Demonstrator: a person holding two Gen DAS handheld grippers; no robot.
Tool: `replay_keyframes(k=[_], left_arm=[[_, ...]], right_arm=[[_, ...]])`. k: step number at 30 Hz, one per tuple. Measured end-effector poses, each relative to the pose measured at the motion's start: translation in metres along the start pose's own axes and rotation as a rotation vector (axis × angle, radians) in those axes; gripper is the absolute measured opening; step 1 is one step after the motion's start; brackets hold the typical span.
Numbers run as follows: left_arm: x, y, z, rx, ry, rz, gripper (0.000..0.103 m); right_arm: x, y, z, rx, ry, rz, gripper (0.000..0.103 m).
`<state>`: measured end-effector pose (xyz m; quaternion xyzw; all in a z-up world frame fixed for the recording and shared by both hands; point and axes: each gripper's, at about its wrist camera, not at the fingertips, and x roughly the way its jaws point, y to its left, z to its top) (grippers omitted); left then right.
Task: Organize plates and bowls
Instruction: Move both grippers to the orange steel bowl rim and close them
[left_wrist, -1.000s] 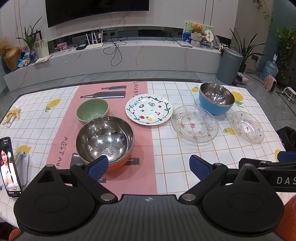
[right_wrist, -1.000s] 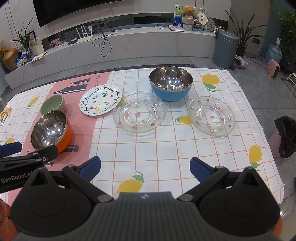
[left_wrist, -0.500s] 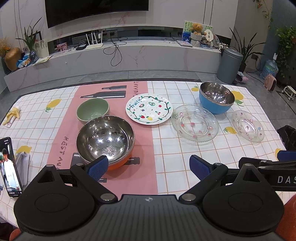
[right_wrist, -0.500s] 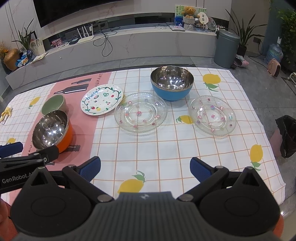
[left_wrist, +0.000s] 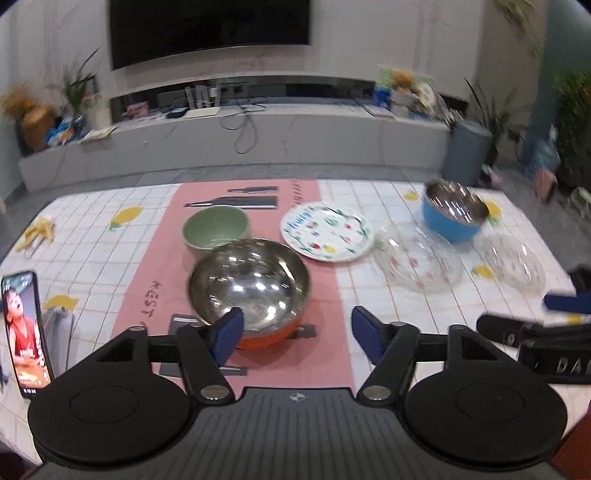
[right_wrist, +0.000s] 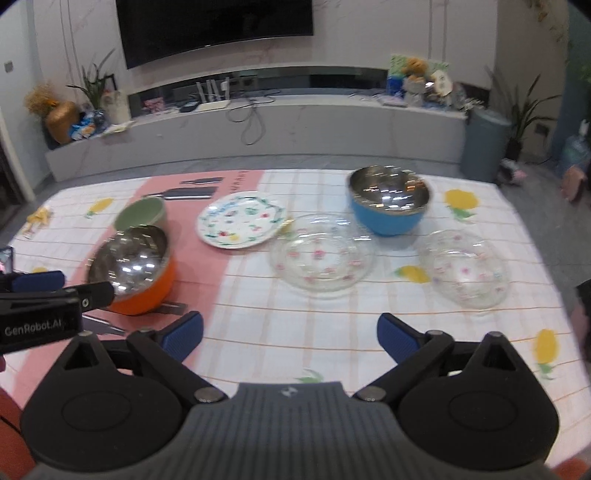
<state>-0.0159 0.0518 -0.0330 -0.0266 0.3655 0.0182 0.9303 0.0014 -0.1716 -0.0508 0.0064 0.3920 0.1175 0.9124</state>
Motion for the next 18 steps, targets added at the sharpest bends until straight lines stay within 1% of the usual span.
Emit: replay_keyframes(k=[1, 4, 6, 7, 9, 10, 13, 18], left_arm=[[0.000, 0.009, 0.002, -0.034, -0.010, 0.006, 0.070], [0.005, 0.033, 0.008, -0.121, -0.022, 0.022, 0.064], [0.009, 0.045, 0.011, -0.142, -0.014, 0.035, 0.060], [0.012, 0.050, 0.012, -0.144, -0.007, 0.051, 0.060], [0.018, 0.057, 0.014, -0.157, -0.001, 0.101, 0.059], [0.021, 0.061, 0.015, -0.164, -0.006, 0.112, 0.059], [0.030, 0.072, 0.020, -0.169, -0.006, 0.116, 0.059], [0.049, 0.094, 0.027, -0.216, 0.015, 0.106, 0.059]], right_arm=[[0.003, 0.006, 0.002, -0.006, 0.006, 0.009, 0.090], [0.016, 0.026, 0.010, -0.054, 0.020, 0.015, 0.086], [0.024, 0.040, 0.017, -0.076, 0.028, 0.038, 0.078], [0.029, 0.046, 0.021, -0.082, 0.038, 0.050, 0.076], [0.039, 0.058, 0.030, -0.090, 0.055, 0.071, 0.076], [0.043, 0.065, 0.035, -0.098, 0.056, 0.075, 0.076], [0.055, 0.084, 0.048, -0.134, 0.050, 0.083, 0.074], [0.076, 0.105, 0.064, -0.155, 0.065, 0.097, 0.074]])
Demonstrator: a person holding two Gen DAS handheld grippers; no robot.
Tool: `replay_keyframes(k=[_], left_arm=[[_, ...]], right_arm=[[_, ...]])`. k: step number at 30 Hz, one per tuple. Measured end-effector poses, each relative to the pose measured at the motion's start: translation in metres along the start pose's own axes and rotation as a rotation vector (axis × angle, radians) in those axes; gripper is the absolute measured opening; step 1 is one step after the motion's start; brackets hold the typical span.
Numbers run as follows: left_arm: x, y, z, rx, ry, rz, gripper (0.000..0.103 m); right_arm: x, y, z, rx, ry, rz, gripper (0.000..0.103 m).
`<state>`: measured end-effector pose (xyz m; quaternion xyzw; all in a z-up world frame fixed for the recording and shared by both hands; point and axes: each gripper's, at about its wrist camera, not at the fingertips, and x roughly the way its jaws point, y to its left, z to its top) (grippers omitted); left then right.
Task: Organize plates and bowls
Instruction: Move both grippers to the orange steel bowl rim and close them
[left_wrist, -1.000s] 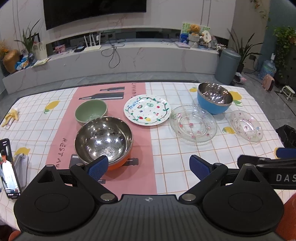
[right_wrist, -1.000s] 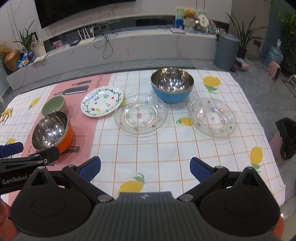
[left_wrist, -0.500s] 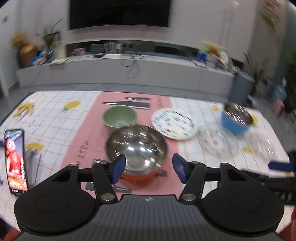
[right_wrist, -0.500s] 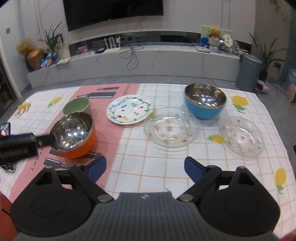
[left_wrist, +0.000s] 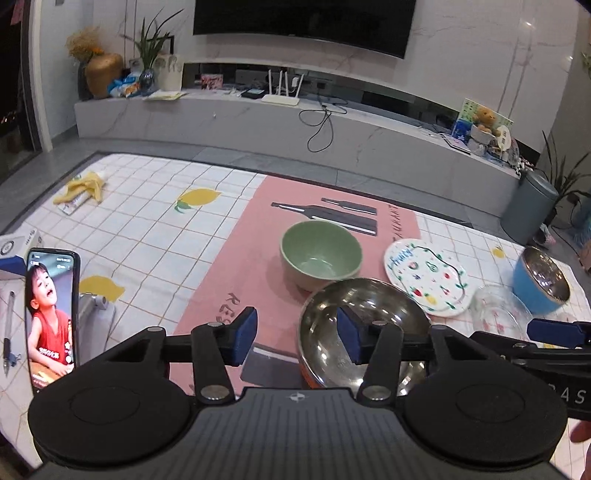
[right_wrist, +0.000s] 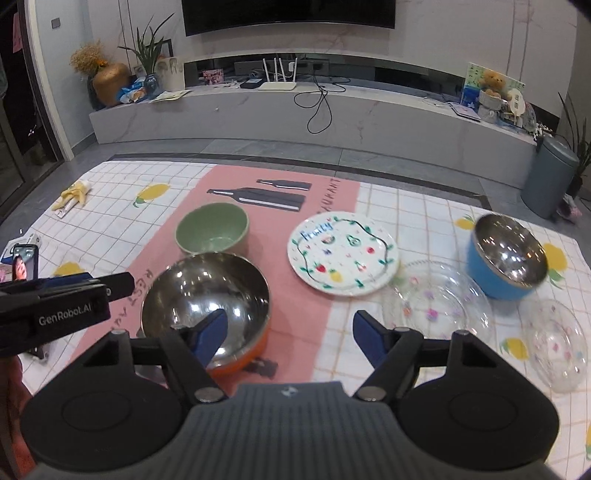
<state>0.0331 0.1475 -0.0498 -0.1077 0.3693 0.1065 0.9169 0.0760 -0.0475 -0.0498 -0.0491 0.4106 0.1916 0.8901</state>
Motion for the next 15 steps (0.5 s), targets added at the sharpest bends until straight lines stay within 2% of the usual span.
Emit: replay_keyframes(k=[8, 11, 15], left_arm=[[0.035, 0.016, 0.008, -0.021, 0.135, -0.041, 0.059], [0.048, 0.018, 0.007, -0.021, 0.188, -0.054, 0.059], [0.060, 0.020, 0.003, -0.049, 0.241, -0.056, 0.059]], right_arm=[[0.048, -0.001, 0.018, 0.104, 0.127, 0.019, 0.068], [0.064, -0.004, 0.017, 0.155, 0.192, 0.028, 0.065], [0.077, -0.003, 0.013, 0.182, 0.225, 0.018, 0.061]])
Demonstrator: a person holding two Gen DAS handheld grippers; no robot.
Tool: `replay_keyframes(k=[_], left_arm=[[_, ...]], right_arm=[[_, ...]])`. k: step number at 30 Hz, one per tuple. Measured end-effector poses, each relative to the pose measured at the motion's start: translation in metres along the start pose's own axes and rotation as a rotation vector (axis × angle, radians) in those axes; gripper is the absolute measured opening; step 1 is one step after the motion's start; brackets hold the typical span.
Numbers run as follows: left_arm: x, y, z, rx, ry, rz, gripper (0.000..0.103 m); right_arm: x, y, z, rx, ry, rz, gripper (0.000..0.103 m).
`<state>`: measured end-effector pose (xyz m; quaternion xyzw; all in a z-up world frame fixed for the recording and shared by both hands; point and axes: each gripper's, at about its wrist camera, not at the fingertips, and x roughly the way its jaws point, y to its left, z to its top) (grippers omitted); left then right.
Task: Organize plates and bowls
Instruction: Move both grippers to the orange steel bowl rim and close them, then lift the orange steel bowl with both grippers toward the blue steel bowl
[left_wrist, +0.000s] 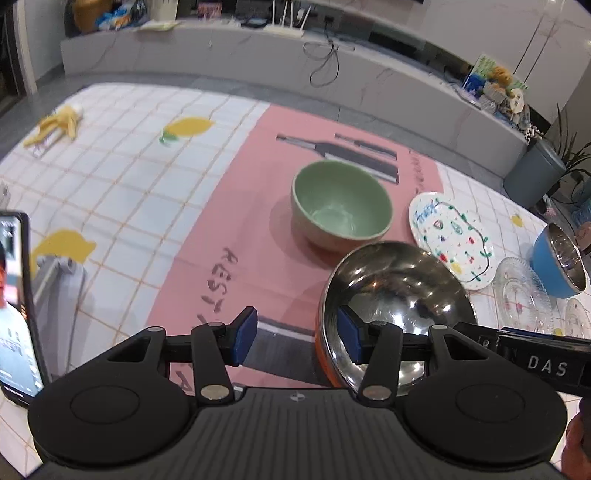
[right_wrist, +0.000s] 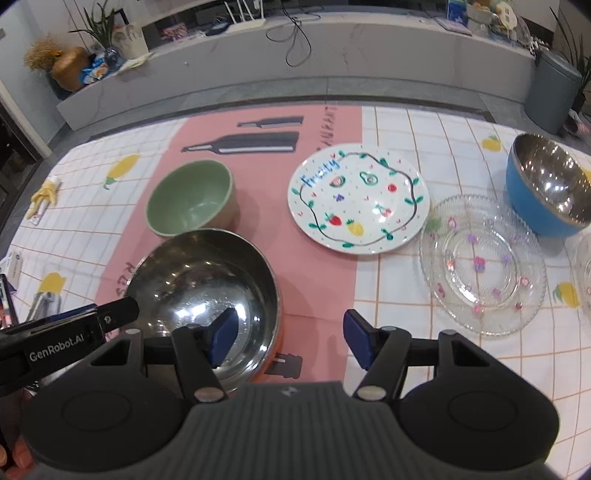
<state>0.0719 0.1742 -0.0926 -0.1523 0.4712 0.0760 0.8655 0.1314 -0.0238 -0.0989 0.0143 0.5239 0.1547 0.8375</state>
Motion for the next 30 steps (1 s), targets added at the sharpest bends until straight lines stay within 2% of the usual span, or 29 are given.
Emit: replay_keyframes(k=[2, 4, 6, 7, 10, 12, 13, 18, 25, 30], left_arm=[[0.005, 0.001, 0.000, -0.010, 0.020, -0.006, 0.057], [0.008, 0.000, -0.001, -0.015, 0.030, -0.013, 0.050], [0.010, 0.000, -0.003, -0.024, 0.038, -0.018, 0.037], [0.011, 0.000, -0.003, -0.028, 0.043, -0.020, 0.034], [0.011, -0.002, -0.004, -0.029, 0.038, -0.032, 0.027], [0.010, -0.004, -0.004, -0.026, 0.043, -0.046, 0.013], [0.010, -0.006, -0.004, -0.025, 0.048, -0.053, 0.010], [0.009, -0.016, -0.006, 0.002, 0.045, -0.009, 0.009], [-0.017, -0.025, -0.014, -0.001, 0.020, -0.023, 0.009], [-0.038, -0.041, -0.030, 0.005, 0.010, -0.043, 0.009]], right_arm=[[0.004, 0.000, -0.002, 0.009, 0.012, 0.007, 0.056], [0.007, 0.001, -0.004, 0.015, 0.022, 0.013, 0.048], [0.009, 0.000, -0.006, 0.020, 0.023, 0.017, 0.040], [0.010, 0.000, -0.007, 0.023, 0.024, 0.018, 0.033], [0.012, -0.003, -0.009, 0.039, 0.025, 0.039, 0.022], [0.011, -0.005, -0.010, 0.053, 0.020, 0.065, 0.015], [0.011, -0.005, -0.010, 0.059, 0.023, 0.077, 0.011], [0.009, -0.004, -0.009, 0.070, 0.023, 0.074, 0.010], [-0.016, -0.012, -0.015, 0.076, 0.006, 0.092, 0.010], [-0.042, -0.030, -0.031, 0.106, 0.008, 0.114, 0.010]])
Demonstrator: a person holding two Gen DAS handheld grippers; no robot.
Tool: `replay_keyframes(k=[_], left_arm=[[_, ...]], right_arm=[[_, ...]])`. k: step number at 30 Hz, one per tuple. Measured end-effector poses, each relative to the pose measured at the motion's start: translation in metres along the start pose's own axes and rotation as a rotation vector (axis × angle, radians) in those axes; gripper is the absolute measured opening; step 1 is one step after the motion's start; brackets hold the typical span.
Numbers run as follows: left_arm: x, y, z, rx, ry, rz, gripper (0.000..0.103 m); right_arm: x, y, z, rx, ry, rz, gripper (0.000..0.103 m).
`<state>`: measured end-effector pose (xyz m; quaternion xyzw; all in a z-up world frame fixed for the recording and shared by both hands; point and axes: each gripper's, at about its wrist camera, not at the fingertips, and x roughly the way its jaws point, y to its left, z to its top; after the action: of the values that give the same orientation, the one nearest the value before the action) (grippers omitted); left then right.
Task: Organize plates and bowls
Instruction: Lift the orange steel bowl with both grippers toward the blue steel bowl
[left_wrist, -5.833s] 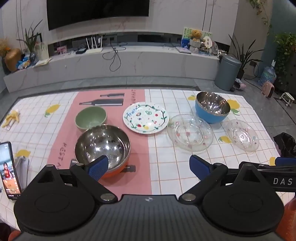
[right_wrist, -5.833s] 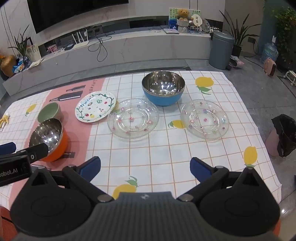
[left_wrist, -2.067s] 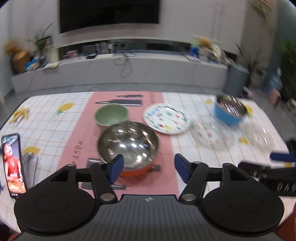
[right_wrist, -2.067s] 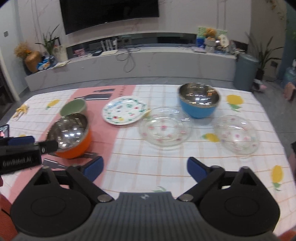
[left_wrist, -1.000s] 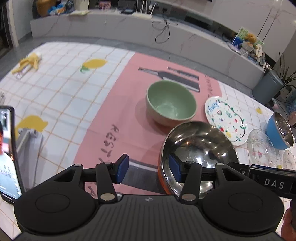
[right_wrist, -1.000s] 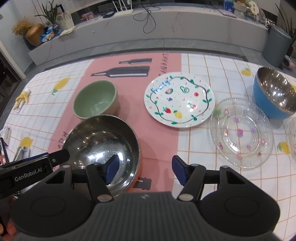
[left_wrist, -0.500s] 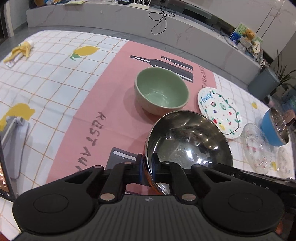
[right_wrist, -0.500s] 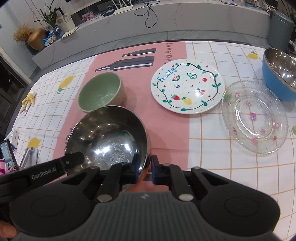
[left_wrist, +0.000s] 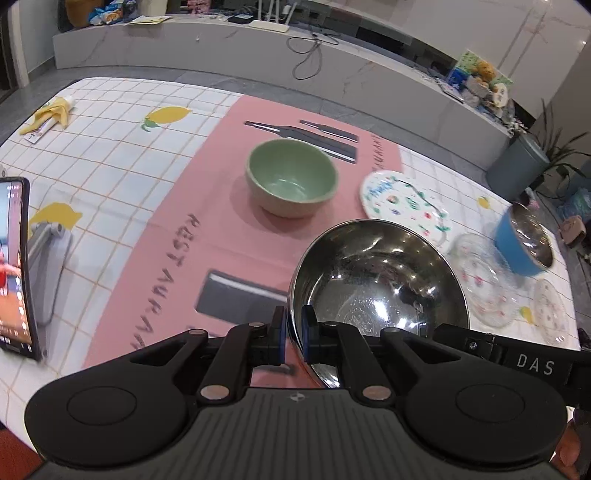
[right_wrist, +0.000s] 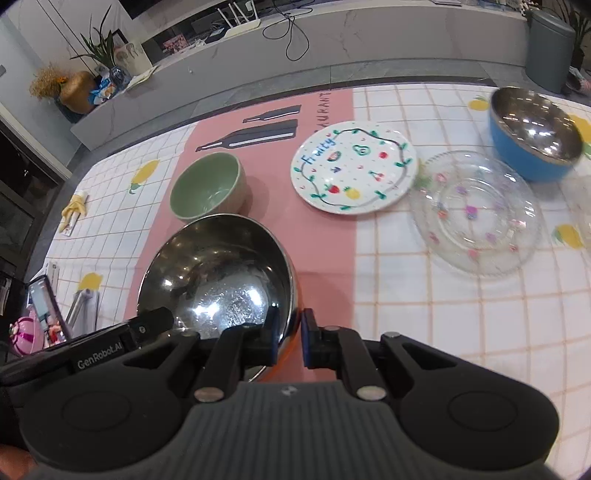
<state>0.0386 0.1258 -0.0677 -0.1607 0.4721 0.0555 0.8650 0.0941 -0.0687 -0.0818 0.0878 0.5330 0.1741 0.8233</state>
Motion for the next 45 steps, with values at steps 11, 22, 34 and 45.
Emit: replay_keyframes(k=[11, 22, 34, 45], left_arm=[[-0.024, -0.063, -0.039, 0.109, 0.032, -0.080, 0.010], [-0.005, -0.106, -0.077, 0.184, 0.149, -0.095, 0.011], [-0.005, -0.082, -0.083, 0.151, 0.168, -0.041, 0.010], [0.001, -0.074, -0.082, 0.199, 0.142, 0.015, 0.009]], right_arm=[[-0.062, -0.069, -0.038, 0.081, -0.019, 0.008, 0.010], [-0.075, -0.125, -0.068, 0.174, 0.016, -0.020, 0.010], [-0.056, -0.123, -0.083, 0.211, 0.064, 0.023, 0.010], [-0.044, -0.098, -0.084, 0.121, 0.063, 0.025, 0.011]])
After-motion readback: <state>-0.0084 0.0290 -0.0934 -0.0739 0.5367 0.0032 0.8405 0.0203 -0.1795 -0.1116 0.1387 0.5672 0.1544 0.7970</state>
